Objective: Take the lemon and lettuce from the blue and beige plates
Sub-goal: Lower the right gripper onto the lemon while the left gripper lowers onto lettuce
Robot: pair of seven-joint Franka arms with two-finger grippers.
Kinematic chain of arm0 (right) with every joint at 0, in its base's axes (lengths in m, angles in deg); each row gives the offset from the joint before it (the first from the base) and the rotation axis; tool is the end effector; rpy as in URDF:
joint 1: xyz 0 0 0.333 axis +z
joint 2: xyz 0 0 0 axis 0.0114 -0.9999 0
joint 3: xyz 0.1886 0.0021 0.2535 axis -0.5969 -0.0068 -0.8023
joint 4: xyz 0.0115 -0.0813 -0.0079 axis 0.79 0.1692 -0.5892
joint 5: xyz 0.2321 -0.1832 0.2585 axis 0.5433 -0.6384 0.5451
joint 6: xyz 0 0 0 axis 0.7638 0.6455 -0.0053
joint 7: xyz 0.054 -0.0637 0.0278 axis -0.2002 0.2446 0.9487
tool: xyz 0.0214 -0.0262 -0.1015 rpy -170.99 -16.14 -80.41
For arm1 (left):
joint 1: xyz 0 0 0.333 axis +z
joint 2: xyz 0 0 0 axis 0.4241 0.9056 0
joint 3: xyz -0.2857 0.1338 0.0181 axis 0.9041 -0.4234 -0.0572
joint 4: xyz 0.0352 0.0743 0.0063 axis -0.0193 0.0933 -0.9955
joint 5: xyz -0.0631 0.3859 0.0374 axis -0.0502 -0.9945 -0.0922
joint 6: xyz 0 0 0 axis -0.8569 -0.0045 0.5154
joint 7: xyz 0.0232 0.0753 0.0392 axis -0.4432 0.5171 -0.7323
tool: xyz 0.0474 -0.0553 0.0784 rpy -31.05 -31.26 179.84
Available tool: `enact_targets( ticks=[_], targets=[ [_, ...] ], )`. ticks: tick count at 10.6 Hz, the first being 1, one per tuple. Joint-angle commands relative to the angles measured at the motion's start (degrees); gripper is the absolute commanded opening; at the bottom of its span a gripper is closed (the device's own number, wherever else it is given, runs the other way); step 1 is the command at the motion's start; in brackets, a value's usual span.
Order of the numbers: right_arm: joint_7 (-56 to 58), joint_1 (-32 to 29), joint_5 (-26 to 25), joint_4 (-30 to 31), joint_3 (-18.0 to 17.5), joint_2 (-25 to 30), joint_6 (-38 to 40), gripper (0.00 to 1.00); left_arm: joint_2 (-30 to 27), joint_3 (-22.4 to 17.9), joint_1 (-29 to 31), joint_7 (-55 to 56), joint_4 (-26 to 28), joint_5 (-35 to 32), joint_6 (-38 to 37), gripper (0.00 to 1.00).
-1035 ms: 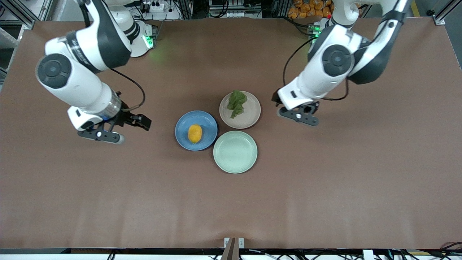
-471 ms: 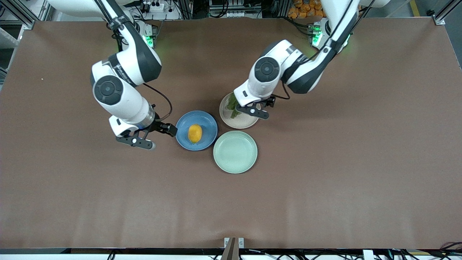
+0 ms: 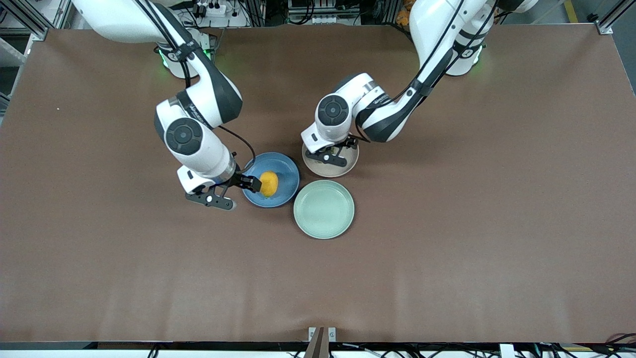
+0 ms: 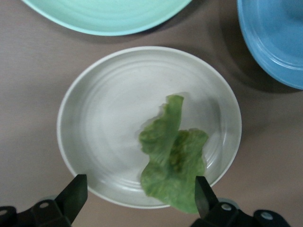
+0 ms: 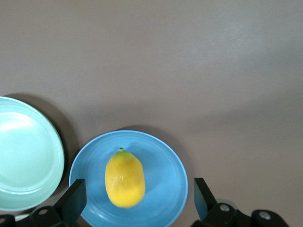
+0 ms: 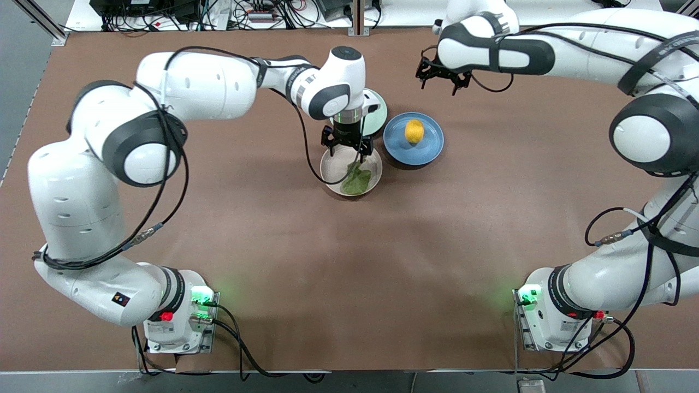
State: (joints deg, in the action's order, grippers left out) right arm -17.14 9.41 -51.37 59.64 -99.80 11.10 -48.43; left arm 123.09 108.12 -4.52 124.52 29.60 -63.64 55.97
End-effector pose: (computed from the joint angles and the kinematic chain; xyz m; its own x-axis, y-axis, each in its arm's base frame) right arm 0.5832 0.2968 0.3272 0.9648 -0.2608 -0.0351 -0.2615 -0.9650 -0.0201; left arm 0.4235 -0.5006 0.2361 0.9284 -0.2785 -0.2460 -0.2746 -0.9602 0.0506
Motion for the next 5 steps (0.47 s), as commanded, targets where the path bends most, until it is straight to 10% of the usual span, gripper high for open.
enact_targets(
  ticks=[1,5],
  targets=[
    [-5.14,0.31,-3.81,-0.30,-1.27,-3.18,-2.65,1.00,1.94,-1.83,-3.33,2.89,-2.38,-1.57,0.52,1.00],
    [-11.46,1.81,-8.11,0.14,-1.98,-6.79,-6.34,1.00,3.17,-2.72,-4.75,3.50,-2.38,-1.48,1.31,1.00]
  ],
)
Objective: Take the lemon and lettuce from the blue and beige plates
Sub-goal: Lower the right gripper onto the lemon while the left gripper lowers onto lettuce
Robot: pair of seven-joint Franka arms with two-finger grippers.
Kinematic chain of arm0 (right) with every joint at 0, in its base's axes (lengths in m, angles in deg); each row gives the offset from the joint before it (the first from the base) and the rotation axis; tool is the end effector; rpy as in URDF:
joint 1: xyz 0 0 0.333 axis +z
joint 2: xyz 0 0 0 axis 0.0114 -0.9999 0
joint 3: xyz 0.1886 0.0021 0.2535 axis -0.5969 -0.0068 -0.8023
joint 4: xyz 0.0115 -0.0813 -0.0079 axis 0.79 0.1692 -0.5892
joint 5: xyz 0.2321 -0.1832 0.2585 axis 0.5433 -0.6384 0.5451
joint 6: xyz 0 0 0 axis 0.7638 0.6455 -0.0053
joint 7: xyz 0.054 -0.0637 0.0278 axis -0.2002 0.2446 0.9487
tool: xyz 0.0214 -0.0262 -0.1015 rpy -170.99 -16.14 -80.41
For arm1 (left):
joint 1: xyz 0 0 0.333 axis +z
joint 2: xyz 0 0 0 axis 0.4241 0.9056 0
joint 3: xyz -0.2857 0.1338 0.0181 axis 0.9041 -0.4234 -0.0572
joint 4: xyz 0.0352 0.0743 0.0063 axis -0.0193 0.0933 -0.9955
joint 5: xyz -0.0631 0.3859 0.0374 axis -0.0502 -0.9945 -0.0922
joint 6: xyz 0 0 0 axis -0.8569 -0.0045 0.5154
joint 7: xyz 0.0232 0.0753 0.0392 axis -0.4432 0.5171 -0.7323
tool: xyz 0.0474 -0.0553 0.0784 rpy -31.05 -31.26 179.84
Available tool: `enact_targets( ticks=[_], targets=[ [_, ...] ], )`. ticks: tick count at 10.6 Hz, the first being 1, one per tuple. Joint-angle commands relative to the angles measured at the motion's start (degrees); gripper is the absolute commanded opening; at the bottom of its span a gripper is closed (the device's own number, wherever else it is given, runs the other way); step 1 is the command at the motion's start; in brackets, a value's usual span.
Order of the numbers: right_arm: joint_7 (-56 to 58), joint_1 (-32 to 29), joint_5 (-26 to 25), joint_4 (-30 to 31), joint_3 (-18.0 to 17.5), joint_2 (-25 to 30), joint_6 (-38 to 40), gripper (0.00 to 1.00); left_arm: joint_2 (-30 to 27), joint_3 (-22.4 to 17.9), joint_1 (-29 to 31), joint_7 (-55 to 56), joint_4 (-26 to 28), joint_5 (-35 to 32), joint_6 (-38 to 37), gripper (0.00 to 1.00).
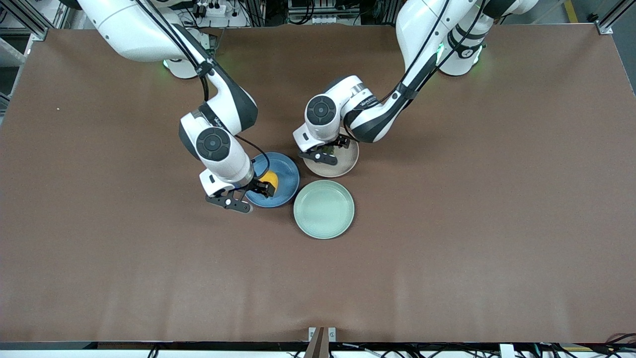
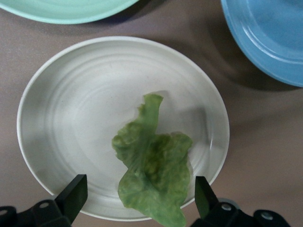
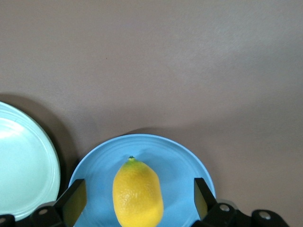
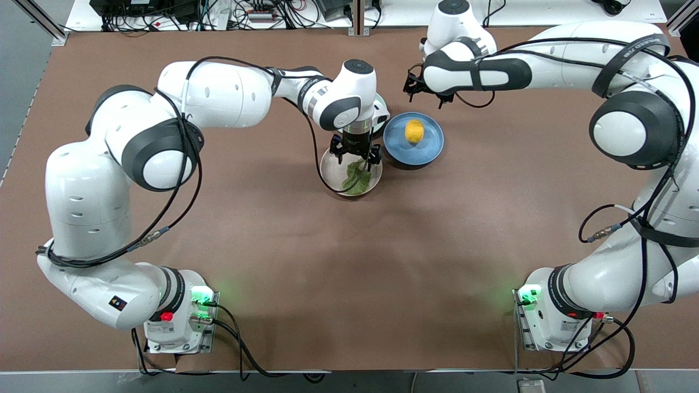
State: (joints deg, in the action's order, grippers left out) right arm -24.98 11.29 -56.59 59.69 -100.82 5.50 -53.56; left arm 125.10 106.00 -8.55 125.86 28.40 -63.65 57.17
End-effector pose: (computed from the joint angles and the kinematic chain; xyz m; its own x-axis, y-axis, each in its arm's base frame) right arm 0.5745 0.3271 0.2748 0.9552 -0.2957 -0.0139 -0.2958 -0.9553 -0.0025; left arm 0.4083 -0.5192 0.2192 0.9278 -0.2849 -0.2410 -0.2846 -0.9579 0.0368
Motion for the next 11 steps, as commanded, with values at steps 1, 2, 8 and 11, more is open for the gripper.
enact_targets(
  ticks=[1,2,8,11],
  targets=[
    [-5.39,-0.07,-4.65,1.13,-1.06,-1.88,-3.04,1.00,1.79,-0.60,-0.73,2.61,-1.27,-1.47,0.19,1.00],
    [-6.62,0.01,-5.80,3.23,-1.06,-1.98,-6.19,1.00,2.05,-0.60,-0.81,2.61,-1.27,-1.47,0.20,1.00],
    [-11.72,0.02,-9.40,5.97,-2.29,-3.38,-9.30,1.00,3.37,-0.60,-2.40,4.55,-1.18,-1.47,0.72,1.00],
    [-16.03,0.10,-12.74,6.33,-2.81,-5.05,-11.49,1.00,3.64,-0.60,-2.40,4.63,-1.18,-1.47,0.72,0.85]
  ],
)
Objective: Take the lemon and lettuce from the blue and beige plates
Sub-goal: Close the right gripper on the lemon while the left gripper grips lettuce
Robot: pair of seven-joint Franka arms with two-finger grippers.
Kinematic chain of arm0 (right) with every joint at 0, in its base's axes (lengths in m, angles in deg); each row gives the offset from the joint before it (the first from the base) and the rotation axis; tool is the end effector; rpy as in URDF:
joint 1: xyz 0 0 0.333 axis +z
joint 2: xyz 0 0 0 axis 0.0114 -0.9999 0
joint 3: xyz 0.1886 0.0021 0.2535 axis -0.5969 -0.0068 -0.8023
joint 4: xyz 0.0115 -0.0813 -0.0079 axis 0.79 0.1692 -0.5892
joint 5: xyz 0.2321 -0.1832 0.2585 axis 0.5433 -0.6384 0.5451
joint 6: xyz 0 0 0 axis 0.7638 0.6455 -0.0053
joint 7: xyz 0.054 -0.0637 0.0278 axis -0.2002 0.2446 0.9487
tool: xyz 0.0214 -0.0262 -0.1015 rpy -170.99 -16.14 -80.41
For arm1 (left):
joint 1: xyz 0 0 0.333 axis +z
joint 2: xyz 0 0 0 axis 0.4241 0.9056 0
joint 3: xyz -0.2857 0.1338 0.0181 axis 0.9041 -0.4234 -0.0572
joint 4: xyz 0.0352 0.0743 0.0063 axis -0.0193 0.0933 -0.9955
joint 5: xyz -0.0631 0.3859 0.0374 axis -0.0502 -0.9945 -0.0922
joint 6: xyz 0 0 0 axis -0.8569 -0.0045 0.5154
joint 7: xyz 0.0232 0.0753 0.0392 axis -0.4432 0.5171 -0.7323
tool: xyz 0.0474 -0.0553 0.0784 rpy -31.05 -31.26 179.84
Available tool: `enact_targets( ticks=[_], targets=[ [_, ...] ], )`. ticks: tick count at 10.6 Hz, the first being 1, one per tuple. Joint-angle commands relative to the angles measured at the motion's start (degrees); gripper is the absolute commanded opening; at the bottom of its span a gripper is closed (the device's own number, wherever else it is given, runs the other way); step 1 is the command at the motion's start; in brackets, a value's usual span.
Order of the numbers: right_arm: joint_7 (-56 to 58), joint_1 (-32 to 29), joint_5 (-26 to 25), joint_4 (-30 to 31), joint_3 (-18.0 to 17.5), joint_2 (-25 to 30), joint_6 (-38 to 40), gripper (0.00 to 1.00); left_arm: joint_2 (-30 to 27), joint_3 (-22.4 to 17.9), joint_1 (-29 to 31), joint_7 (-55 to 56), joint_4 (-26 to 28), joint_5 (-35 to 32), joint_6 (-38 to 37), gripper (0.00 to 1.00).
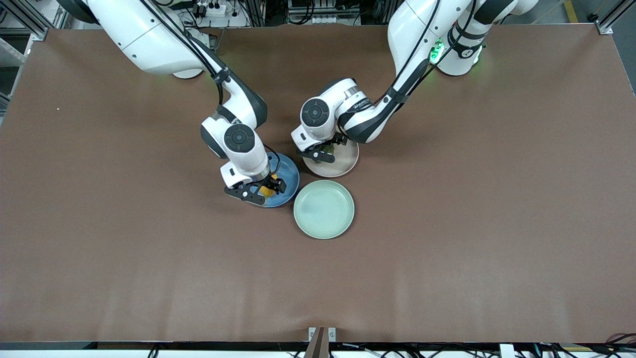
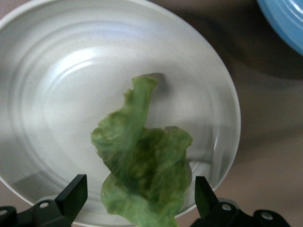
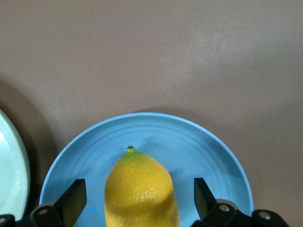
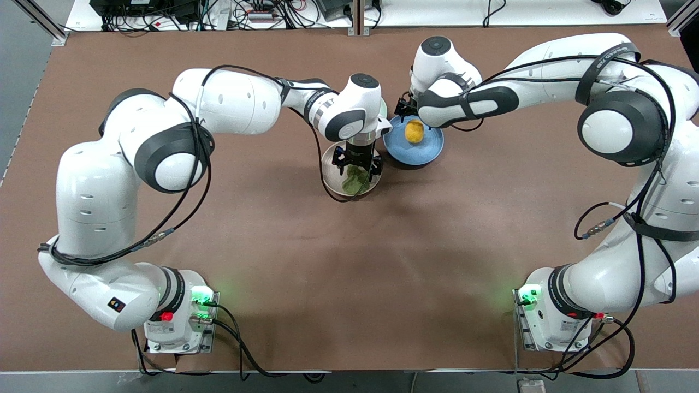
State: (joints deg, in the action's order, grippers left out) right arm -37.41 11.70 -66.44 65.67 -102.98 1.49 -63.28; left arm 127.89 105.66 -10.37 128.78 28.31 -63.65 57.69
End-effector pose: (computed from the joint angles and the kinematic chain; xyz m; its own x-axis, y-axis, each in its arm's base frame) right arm 0.5366 0.3501 0.2084 0.9432 -0.3301 0.0386 -0.3305 -0.9438 0.0041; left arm 0.3903 -0.5273 0.1891 0.9267 -0.2534 -0.2776 -0.2609 -0.9653 0.0105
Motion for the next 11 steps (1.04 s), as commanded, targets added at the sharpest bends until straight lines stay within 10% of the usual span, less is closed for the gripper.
enact_targets(
  ticks=[1,4,11],
  targets=[
    [-3.79,-0.31,-3.60,0.35,-0.74,-1.40,-1.87,1.00,0.93,-0.26,-0.57,1.71,-1.09,-1.47,0.20,0.70],
    [-4.84,-0.13,-4.39,0.79,-1.01,-2.01,-2.31,1.00,1.02,-0.26,-0.49,2.67,-1.09,-1.47,0.20,0.00],
    [-8.71,-0.13,-9.14,2.37,-1.27,-3.24,-4.16,0.87,-2.05,-0.26,0.39,2.94,-1.18,-1.30,-2.07,0.00]
  ],
)
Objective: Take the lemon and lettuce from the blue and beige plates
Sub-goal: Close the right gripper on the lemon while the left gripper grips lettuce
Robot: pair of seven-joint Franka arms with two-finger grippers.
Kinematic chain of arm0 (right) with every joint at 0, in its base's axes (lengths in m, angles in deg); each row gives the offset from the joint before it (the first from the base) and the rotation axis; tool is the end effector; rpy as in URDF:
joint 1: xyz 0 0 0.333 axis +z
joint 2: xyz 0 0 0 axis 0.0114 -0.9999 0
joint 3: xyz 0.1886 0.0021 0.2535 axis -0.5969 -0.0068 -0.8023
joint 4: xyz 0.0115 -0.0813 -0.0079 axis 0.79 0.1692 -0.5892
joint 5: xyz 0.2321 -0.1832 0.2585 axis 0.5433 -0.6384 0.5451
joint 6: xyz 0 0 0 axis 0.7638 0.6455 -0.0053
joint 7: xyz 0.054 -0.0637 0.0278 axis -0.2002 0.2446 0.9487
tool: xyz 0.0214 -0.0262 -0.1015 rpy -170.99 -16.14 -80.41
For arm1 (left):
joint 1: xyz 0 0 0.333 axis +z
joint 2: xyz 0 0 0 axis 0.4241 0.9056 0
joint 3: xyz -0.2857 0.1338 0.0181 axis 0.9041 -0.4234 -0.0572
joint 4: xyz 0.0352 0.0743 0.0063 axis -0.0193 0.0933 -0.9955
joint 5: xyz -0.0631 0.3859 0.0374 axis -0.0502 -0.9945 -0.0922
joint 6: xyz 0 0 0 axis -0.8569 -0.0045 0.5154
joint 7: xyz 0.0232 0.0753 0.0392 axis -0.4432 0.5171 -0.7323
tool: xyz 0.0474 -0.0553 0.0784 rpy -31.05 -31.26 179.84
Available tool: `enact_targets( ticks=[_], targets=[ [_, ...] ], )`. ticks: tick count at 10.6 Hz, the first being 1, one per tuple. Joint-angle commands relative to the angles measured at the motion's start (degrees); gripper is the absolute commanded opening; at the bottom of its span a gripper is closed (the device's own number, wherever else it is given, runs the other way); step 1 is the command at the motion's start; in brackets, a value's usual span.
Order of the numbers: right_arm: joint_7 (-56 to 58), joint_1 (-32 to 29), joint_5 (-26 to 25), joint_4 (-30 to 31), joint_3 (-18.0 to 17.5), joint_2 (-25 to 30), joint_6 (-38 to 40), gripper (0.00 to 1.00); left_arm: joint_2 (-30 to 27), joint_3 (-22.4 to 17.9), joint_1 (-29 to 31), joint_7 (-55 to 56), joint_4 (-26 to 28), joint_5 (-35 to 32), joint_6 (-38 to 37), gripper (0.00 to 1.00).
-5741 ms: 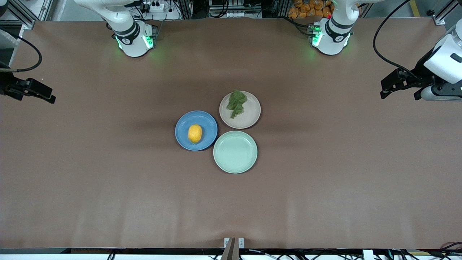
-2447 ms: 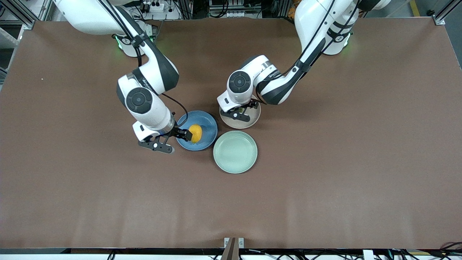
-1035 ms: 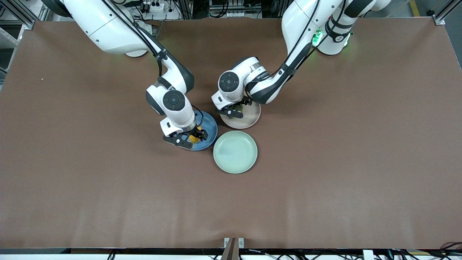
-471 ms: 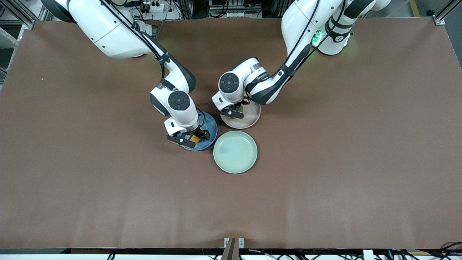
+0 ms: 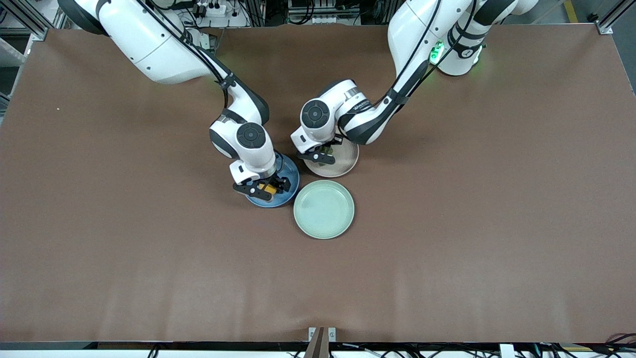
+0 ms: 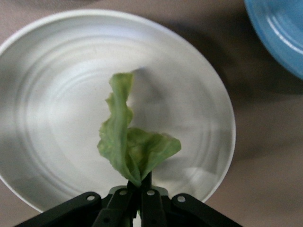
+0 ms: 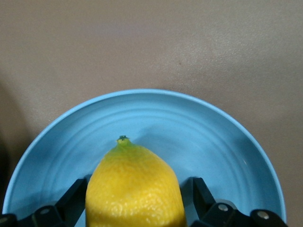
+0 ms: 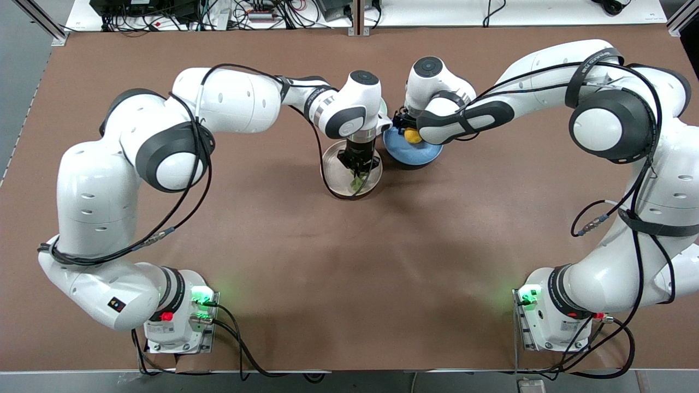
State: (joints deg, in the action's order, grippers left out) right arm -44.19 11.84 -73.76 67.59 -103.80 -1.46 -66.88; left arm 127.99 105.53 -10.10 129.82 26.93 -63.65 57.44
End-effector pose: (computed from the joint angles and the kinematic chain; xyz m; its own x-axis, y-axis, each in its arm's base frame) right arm 0.5163 0.3588 0.1730 0.9435 -0.3246 0.0673 -0.3263 -0.9451 0.0164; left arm 0.4000 -0.5289 0.1967 0.9370 -0.2289 -0.2639 -0.2334 -0.9723 0.0148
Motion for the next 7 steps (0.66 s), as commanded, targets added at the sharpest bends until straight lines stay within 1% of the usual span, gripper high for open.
enact_targets(
  ticks=[1,2,3,4,5,7],
  targets=[
    [-1.93,-0.28,-1.83,0.45,-0.44,-0.30,-0.56,0.66,-2.77,-0.13,0.48,1.82,0.21,-1.21,-2.96,0.00],
    [-1.93,-0.28,-1.91,0.36,-0.44,-0.38,-0.56,0.47,-4.00,-0.13,1.35,1.47,0.29,-1.29,-4.89,0.00],
    [-1.85,-0.36,-1.83,0.36,-0.53,-0.30,-0.38,0.37,-5.05,-0.13,2.23,1.12,0.29,-1.38,-7.69,0.00],
    [-1.76,-0.45,-1.83,0.19,-0.88,-0.21,-0.03,0.31,-6.19,-0.04,3.46,0.94,0.29,-1.47,-9.11,0.00],
    [-1.32,-0.80,-1.74,0.01,-0.97,0.14,0.23,0.29,-6.99,-0.04,5.64,0.94,0.21,-1.12,-9.30,0.00],
    [-0.88,-1.68,-1.13,-0.08,-1.15,1.98,1.89,0.29,-9.09,-0.04,9.78,0.42,0.21,-1.12,-9.30,0.00]
  ],
)
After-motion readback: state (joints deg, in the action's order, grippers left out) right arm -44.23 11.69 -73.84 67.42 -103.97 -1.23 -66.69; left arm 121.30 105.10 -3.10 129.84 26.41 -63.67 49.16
